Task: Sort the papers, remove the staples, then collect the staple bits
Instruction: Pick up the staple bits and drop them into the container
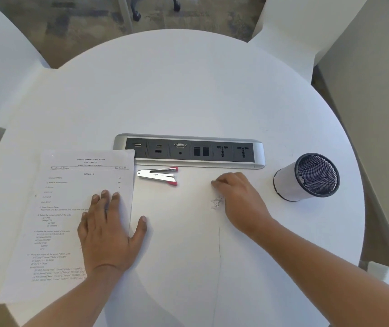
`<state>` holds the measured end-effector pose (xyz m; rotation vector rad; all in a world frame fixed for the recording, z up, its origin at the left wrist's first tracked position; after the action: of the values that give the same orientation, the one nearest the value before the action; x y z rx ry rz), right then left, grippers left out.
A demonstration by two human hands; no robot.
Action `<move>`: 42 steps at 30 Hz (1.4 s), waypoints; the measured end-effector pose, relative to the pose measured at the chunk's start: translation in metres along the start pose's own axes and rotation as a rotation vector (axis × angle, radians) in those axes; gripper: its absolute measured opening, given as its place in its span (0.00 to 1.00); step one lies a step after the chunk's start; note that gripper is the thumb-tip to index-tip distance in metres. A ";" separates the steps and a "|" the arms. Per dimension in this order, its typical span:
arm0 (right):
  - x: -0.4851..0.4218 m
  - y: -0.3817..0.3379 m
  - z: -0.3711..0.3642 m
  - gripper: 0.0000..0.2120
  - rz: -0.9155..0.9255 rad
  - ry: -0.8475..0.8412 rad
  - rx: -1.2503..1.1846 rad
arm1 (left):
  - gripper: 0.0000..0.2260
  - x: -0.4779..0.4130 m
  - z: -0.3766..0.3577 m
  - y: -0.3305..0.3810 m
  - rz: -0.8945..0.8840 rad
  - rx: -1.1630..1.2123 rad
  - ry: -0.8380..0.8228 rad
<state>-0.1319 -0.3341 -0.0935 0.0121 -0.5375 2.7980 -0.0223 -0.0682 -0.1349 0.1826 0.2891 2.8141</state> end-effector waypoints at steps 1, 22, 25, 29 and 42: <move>0.005 -0.003 -0.002 0.18 0.044 -0.011 0.011 | 0.38 0.000 0.000 0.000 0.001 -0.001 0.000; 0.022 -0.021 -0.007 0.06 -0.122 -0.019 -0.048 | 0.37 -0.001 0.000 -0.001 0.006 0.014 0.003; 0.019 -0.020 -0.010 0.06 -0.123 -0.058 -0.004 | 0.37 -0.001 0.000 0.000 0.004 0.012 -0.002; 0.015 -0.022 -0.009 0.09 -0.130 -0.093 0.008 | 0.37 0.000 0.000 0.000 0.003 0.016 0.000; 0.024 0.006 0.033 0.04 -0.806 0.005 -1.047 | 0.38 0.001 0.001 -0.002 0.001 0.016 -0.019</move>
<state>-0.1584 -0.3448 -0.0641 -0.0001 -1.5063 1.5170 -0.0224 -0.0664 -0.1347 0.2130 0.3076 2.8097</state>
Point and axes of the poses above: each hand's wrist, its own x-axis away from the middle knuckle, its own z-axis out of the back of the hand, y = z × x, the point moved 3 cm from there along -x, towards the middle knuckle, and after that the axes turned 3 degrees about z, right-handed, at the moved point
